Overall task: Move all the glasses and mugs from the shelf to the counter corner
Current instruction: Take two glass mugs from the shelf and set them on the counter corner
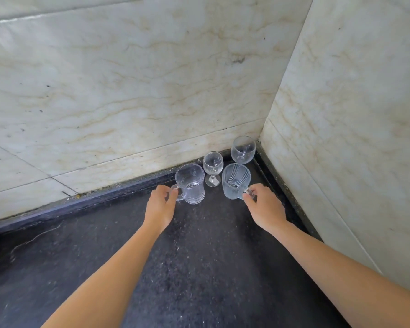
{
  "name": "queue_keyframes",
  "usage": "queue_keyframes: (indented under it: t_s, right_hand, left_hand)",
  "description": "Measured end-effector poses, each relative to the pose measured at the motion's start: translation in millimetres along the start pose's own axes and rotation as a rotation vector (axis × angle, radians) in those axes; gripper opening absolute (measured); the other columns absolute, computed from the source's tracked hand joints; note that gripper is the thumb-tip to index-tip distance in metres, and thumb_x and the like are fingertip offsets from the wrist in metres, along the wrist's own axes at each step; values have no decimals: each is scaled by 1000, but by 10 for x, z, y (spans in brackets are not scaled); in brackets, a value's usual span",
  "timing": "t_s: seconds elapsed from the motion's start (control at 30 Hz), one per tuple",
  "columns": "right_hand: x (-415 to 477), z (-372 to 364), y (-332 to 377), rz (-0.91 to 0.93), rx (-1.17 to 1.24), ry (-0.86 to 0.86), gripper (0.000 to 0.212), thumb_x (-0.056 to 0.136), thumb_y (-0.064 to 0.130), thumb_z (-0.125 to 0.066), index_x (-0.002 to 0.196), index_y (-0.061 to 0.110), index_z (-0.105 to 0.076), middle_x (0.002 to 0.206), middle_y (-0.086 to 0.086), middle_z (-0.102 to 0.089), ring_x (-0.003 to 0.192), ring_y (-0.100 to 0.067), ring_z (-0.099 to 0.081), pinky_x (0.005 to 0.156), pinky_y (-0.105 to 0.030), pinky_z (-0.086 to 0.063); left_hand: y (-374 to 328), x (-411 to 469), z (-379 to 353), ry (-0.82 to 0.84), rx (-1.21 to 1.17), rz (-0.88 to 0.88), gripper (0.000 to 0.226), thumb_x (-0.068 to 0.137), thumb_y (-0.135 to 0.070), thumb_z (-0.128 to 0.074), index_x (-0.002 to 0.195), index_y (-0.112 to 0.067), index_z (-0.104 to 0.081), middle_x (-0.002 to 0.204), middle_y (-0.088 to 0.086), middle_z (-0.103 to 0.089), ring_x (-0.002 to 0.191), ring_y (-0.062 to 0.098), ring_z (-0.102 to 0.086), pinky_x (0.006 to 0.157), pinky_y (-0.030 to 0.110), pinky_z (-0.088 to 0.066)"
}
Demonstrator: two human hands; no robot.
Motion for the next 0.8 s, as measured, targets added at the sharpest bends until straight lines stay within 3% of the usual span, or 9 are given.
queue_keyframes:
  t_s: [0.07, 0.17, 0.3, 0.4, 0.6, 0.8]
  right_hand:
    - [-103, 158, 164, 123, -293, -60, 40, 94, 39, -49, 128, 18, -49, 123, -5, -55, 109, -26, -53, 83, -39, -47]
    - [-271, 332, 597, 297, -495, -88, 37, 93, 34, -48, 125, 17, -50, 124, -6, -55, 111, -28, -51, 87, -41, -42]
    - [-577, 308, 1378, 534, -531, 25, 30, 94, 33, -45, 114, 14, -57, 112, -9, -61, 103, -31, -56, 80, -41, -40]
    - [-910, 140, 2002, 721, -535, 114, 26, 96, 30, -41, 106, 12, -57, 105, -9, -63, 87, -30, -57, 67, -37, -37]
    - [-2015, -473, 3224, 1081, -557, 265, 21, 95, 26, -41, 102, 13, -55, 103, -8, -60, 85, -28, -54, 70, -37, -37]
    - [-3870, -1077, 4148, 1459, -571, 305, 23, 95, 25, -40, 104, 13, -57, 103, -9, -62, 91, -30, -57, 76, -40, -42]
  left_hand:
    - [22, -170, 129, 16, 245, -13, 31, 96, -37, -46, 117, -15, -50, 120, 6, -50, 95, 23, -51, 75, 35, -40]
    - [17, -502, 351, 79, 510, -59, 29, 96, -34, -45, 116, -15, -52, 118, 7, -51, 96, 28, -54, 71, 36, -43]
    - [40, -1033, 830, 44, 637, -61, 25, 96, -33, -40, 111, -17, -52, 114, 6, -55, 84, 24, -49, 68, 34, -40]
    - [179, -1473, 1244, -17, 688, -25, 24, 95, -32, -38, 108, -17, -52, 110, 4, -60, 82, 23, -51, 68, 33, -38]
    - [817, -2645, 2140, -166, 778, 139, 26, 94, -30, -37, 110, -15, -51, 111, 6, -61, 97, 29, -58, 72, 35, -36]
    - [1675, -4371, 2898, -277, 831, 400, 26, 95, -31, -38, 110, -13, -51, 114, 10, -58, 105, 32, -57, 75, 38, -36]
Point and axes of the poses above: each hand's wrist, its own x-axis towards the middle knuckle, its own z-axis out of the back of the hand, y = z × x, the point moved 7 cm from there along x, towards the middle knuckle
